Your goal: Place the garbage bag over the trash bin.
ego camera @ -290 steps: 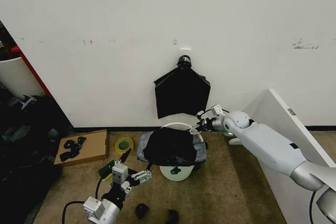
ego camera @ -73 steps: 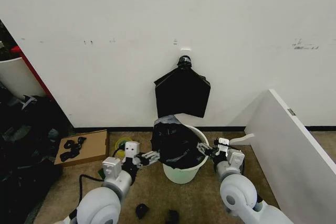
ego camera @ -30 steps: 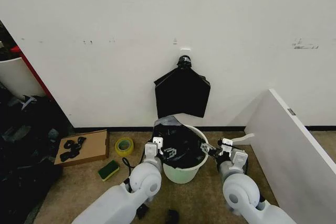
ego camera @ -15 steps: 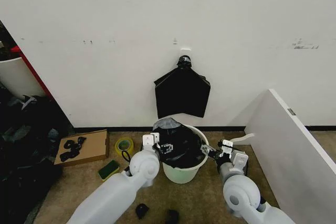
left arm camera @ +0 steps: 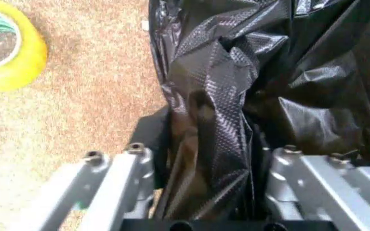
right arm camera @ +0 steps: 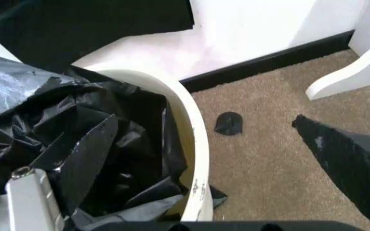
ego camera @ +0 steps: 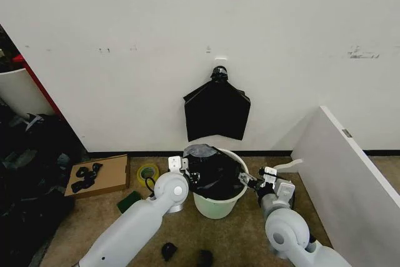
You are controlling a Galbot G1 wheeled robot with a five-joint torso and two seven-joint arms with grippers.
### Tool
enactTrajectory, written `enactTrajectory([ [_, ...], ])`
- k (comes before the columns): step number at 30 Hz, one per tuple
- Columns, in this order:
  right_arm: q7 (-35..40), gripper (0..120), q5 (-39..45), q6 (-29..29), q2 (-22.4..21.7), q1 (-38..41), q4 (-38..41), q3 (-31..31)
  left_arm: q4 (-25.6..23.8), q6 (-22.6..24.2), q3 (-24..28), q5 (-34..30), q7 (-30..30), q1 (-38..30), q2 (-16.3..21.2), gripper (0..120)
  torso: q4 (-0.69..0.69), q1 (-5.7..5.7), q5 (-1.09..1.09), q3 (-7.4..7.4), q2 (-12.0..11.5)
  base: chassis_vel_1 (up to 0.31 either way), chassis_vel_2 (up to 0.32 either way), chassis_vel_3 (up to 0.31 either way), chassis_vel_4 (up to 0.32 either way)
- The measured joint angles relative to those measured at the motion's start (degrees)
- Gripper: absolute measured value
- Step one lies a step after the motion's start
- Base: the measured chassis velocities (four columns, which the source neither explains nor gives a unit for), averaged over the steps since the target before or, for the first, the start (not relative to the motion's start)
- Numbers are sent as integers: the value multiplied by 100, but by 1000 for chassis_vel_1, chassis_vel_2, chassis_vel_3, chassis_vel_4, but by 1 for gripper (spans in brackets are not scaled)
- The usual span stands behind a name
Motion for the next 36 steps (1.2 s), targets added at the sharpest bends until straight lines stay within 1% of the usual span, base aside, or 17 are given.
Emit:
enactTrajectory([
  [2, 4, 100, 8, -2, -2, 5, 0, -6, 22, 16, -27, -7, -5, 0, 8, 26, 0, 0, 0, 0, 0, 0, 0, 0, 0],
  [3, 4, 100, 8, -2, -2, 5, 0, -6, 22, 16, -27, -7, -5, 0, 8, 26, 0, 0, 0, 0, 0, 0, 0, 0, 0],
  [7, 8, 100, 10, -5, -7, 3, 9, -17, 47, 20, -105, -4, -7, 25, 39, 8, 0, 0, 0, 0, 0, 0, 0, 0, 0],
  [10, 7, 100, 5, -6, -8, 1, 19, -18, 45, 0, -146, 14, 16, 51, 49, 5, 0, 0, 0, 0, 0, 0, 0, 0, 0],
  [17, -57, 100, -283, 12, 2, -48, 121, -22, -205, -223, -322, 331, 275, 247, 202, 5, 0, 0, 0, 0, 0, 0, 0, 0, 0],
  [20, -241, 100, -606, 35, -54, -133, 346, -25, -558, -320, -549, 571, 514, 469, 403, 5, 1, 0, 1, 0, 0, 0, 0, 0, 0],
  [23, -597, 100, -1086, 114, -176, -222, 530, -50, -878, -424, -792, 798, 823, 704, 572, 5, 1, -1, 0, -1, 0, 0, 0, 0, 0],
  [25, -638, 100, -1134, 124, -192, -230, 550, -52, -925, -440, -826, 847, 873, 743, 597, 5, 0, -1, 0, -1, 0, 0, 0, 0, 0],
  [27, -1100, 100, -1617, 215, -371, -312, 699, -72, -1189, -592, -961, 1297, 1298, 978, 772, 5, 1, -1, 1, -1, 0, 0, 0, 0, 0],
  [29, -1370, 100, -1935, 293, -481, -362, 747, -84, -1325, -665, -992, 1546, 1514, 1090, 848, 5, 1, -1, -1, -1, 0, 0, 0, 0, 0],
  [31, -1795, 100, -2557, 413, -705, -397, 810, -137, -1528, -737, -1016, 1919, 1828, 1251, 945, 5, 0, -1, 1, -1, 0, 0, 0, 0, 0],
  [33, -1892, 100, -2688, 431, -762, -397, 824, -151, -1552, -743, -1015, 1971, 1866, 1268, 959, 5, 0, -2, 0, -1, 0, 0, 0, 0, 0],
  [36, -2419, 100, -3389, 490, -1062, -334, 830, -223, -1656, -745, -1001, 2130, 2005, 1282, 1056, 5, 0, -1, 1, -1, 0, 0, 0, 0, 0],
])
